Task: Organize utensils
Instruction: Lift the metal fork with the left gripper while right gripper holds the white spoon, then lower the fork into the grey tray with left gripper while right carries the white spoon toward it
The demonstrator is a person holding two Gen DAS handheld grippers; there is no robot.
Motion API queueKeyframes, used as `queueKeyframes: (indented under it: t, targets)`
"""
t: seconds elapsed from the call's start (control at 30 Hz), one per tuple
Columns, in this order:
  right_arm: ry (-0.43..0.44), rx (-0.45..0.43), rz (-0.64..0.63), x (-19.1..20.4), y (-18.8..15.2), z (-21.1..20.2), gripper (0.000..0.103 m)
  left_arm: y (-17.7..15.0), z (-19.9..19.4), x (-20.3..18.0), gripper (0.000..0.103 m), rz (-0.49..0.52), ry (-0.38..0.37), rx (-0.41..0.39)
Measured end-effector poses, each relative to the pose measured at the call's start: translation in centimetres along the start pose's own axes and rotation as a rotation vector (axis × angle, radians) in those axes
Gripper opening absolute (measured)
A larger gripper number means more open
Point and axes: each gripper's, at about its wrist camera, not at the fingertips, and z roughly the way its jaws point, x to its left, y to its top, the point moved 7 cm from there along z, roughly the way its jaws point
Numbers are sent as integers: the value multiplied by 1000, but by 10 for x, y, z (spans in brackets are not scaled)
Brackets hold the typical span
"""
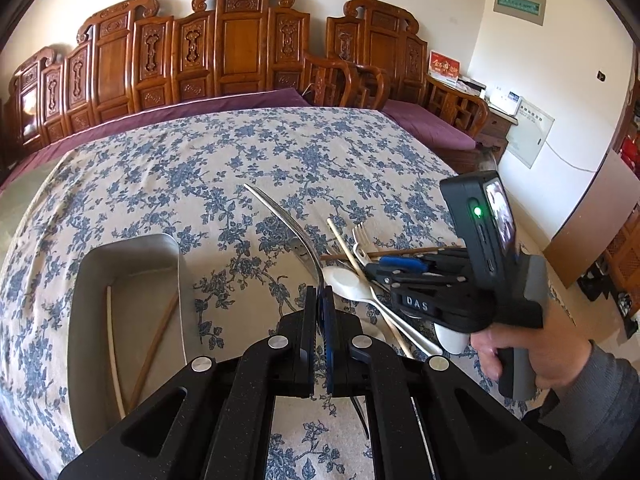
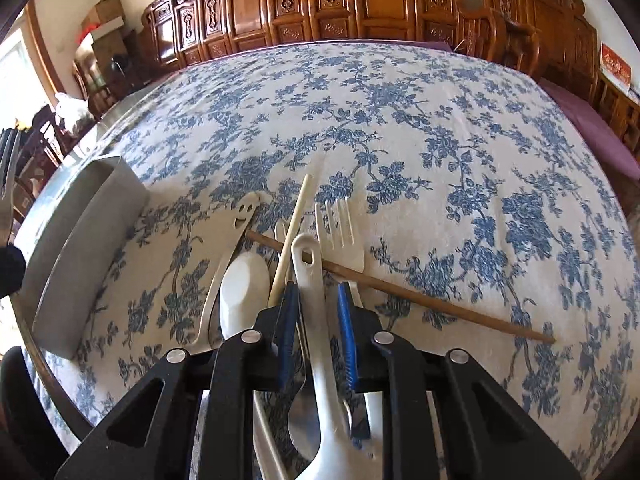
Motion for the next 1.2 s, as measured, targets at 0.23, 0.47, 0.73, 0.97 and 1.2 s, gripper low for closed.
queueKeyframes:
  t: [0.23, 0.47, 0.73, 0.97, 1.2]
  targets:
    - [-40, -8, -70, 8, 5, 7, 15, 2, 1, 1, 2, -1, -1, 0]
    - [-2, -39, -38, 6, 3, -17, 15, 5, -7, 3, 2, -8, 0, -13]
    - [35, -174, 17, 10, 1, -83, 15, 9, -40, 10, 2, -18, -10, -63]
    - [65, -282, -7, 35, 14, -127, 14, 8, -66, 38, 2, -34, 23, -89]
    - [115, -356, -57, 72, 22, -152, 14, -2, -74, 85, 2, -59, 80, -69]
